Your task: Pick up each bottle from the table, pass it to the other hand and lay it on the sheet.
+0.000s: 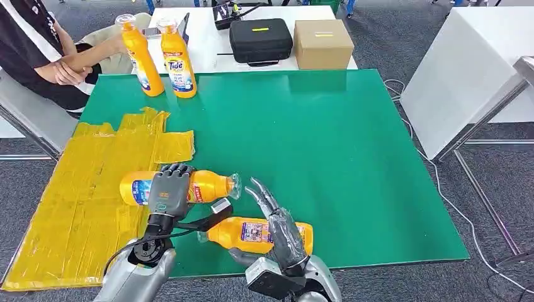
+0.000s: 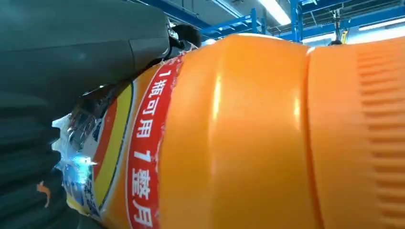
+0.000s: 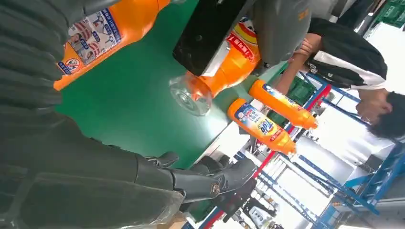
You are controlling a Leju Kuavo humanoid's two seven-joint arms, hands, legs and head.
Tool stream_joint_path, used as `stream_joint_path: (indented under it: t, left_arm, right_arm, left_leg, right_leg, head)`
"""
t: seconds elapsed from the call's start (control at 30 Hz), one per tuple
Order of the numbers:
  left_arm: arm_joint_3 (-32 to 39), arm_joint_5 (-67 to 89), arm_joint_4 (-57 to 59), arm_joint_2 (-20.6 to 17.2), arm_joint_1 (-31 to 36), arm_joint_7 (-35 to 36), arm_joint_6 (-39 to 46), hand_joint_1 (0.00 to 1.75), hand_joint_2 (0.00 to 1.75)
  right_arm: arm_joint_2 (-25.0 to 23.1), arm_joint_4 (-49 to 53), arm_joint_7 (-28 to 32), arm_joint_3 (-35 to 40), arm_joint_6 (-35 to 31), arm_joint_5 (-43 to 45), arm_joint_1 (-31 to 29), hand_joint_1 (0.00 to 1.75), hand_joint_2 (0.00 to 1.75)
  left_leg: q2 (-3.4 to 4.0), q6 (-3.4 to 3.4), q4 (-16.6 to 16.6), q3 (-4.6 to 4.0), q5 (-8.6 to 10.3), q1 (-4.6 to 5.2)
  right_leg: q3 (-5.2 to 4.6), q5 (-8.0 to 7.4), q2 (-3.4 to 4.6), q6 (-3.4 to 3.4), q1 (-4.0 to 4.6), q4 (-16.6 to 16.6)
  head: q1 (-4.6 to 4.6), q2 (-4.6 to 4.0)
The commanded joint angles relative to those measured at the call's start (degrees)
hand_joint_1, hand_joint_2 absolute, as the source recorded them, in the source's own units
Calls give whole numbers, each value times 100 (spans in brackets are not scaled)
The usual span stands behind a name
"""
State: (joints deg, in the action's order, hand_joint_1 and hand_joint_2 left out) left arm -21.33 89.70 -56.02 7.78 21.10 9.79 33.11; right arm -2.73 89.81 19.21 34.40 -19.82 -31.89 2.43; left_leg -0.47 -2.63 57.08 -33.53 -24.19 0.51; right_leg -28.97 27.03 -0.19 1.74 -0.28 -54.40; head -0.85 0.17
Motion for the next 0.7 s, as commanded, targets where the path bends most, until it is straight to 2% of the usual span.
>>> stream_joint_path:
  t: [0.03,0.13,0.23,0.43,0.47,0.57,0.6,0.63,0.7]
  left_arm:
    - [-701,30,996,-1008,414,1261,92,175,175]
    - [-368,30,1521,-1253,305,1384,363,175,175]
    - [134,30,1624,-1375,35,1179,589,175,175]
    - [387,30,1289,-1478,-325,1173,593,175,175]
    - [1345,30,522,-1447,-1180,617,475,82,175]
    - [1310,30,527,-1440,-1141,643,447,82,175]
    - [982,30,554,-1587,-1104,983,271,0,175]
    - [876,30,595,-1626,-1105,1167,66,0,175]
    - [1128,30,700,-1526,-1162,1124,-120,0,175]
  right_arm:
    - [-42,-760,112,266,80,-78,-346,0,175]
    - [-365,-1179,297,382,163,-121,-436,0,175]
    - [-319,-1514,443,581,86,67,-650,0,175]
    - [-268,-1594,523,718,94,160,-699,0,175]
    - [-178,-1730,536,1041,-3,357,-802,0,175]
    - [-169,-1730,537,1044,-7,364,-811,0,175]
    - [-131,-1730,536,1103,-18,418,-842,0,175]
    - [-113,-1741,539,1142,-19,451,-856,0,175]
    - [-109,-1737,536,1211,-8,481,-834,0,175]
  left_leg:
    - [25,21,-14,31,-6,-4]
    - [52,24,-19,36,-6,-7]
    - [60,26,-23,43,-8,-14]
    - [59,21,-22,37,-8,-17]
    - [70,22,-21,41,-14,-19]
    - [51,22,-18,35,-12,-15]
    - [39,18,-14,21,-8,-12]
    - [56,26,-20,37,-11,-13]
    - [51,24,-17,32,-11,-12]
  right_leg:
    - [24,-1,23,-8,3,13]
    - [25,-5,47,-11,10,14]
    - [29,-4,55,-13,16,16]
    - [25,-5,55,-10,18,16]
    - [26,0,66,-9,19,11]
    - [26,5,52,-12,15,6]
    - [14,4,39,-12,14,1]
    - [25,2,55,-14,13,7]
    - [20,1,53,-14,15,2]
  head:
    - [-2,0]
    - [0,0]
    - [-2,0]
    - [0,2]
    - [2,0]
    - [0,0]
    - [-2,0]
    - [-4,0]
    - [-2,2]
